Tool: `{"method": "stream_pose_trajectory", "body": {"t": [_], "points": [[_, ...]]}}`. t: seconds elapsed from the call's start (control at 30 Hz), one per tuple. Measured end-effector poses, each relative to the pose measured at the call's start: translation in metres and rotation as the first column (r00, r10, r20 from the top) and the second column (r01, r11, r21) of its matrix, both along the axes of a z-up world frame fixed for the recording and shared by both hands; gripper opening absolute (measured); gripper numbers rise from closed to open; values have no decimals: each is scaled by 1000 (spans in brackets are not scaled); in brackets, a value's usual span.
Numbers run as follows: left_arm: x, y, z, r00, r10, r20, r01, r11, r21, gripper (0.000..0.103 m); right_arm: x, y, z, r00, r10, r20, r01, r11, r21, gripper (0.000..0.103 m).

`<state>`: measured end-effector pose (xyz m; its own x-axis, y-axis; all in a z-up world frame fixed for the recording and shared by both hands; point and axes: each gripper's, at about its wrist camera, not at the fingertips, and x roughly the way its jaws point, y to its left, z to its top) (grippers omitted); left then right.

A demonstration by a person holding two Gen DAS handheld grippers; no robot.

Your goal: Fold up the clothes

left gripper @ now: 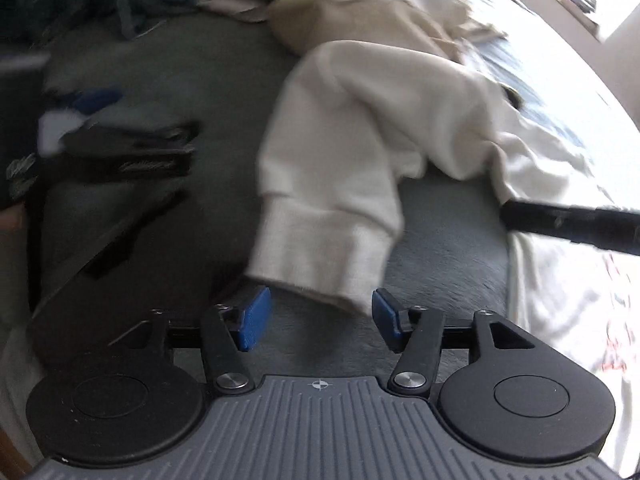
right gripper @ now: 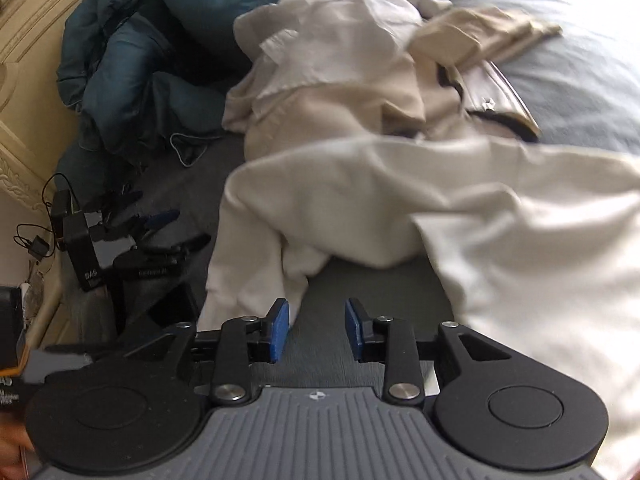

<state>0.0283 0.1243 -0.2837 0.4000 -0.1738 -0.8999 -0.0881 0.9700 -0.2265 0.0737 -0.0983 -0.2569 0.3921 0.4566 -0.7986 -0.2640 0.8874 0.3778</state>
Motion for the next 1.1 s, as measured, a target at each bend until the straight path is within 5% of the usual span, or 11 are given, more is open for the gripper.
{"method": "stream_pose_trajectory", "body": {"t": [0.2, 0.37, 0.43, 0.5, 0.63, 0.73, 0.83, 0.93, 1.0, 1.1], "points": [[44, 8, -5, 997, -35, 72, 33, 999, 35, 62, -1, 9, 1, 999, 2, -36, -1, 1000, 9, 34], [61, 0, -18, 998, -53, 20, 49, 987, 152, 60, -16, 12, -3, 998, -19, -61, 19, 1000, 1, 34], [60, -2, -17, 997, -60, 39, 53, 985, 164, 43, -20, 9, -5, 997, -43, -63, 43, 999, -4, 34], [55, -5, -15, 994, -77, 72, 65, 985, 158, 8, -22, 2, -2, 996, -73, -50, 73, 997, -1, 34], [42, -13, 19, 971, -119, 206, 87, 984, 157, 5, -30, -23, 10, 989, -149, -19, 149, 989, 17, 34], [24, -24, 67, 915, -195, 354, 162, 979, 122, 5, -42, -52, 22, 974, -227, -1, 227, 973, 46, 34], [-5, -50, 114, 806, -328, 492, 325, 941, 95, 5, -60, -90, 31, 945, -326, -23, 326, 940, 97, 34], [-34, -89, 139, 689, -474, 548, 519, 851, 83, 5, -85, -130, 35, 903, -426, -60, 430, 894, 125, 34], [-55, -117, 139, 611, -573, 546, 633, 768, 98, 5, -104, -153, 34, 873, -480, -88, 488, 865, 118, 34], [-82, -152, 120, 552, -679, 484, 735, 671, 102, 5, -132, -181, 25, 833, -534, -145, 549, 829, 103, 37]]}}
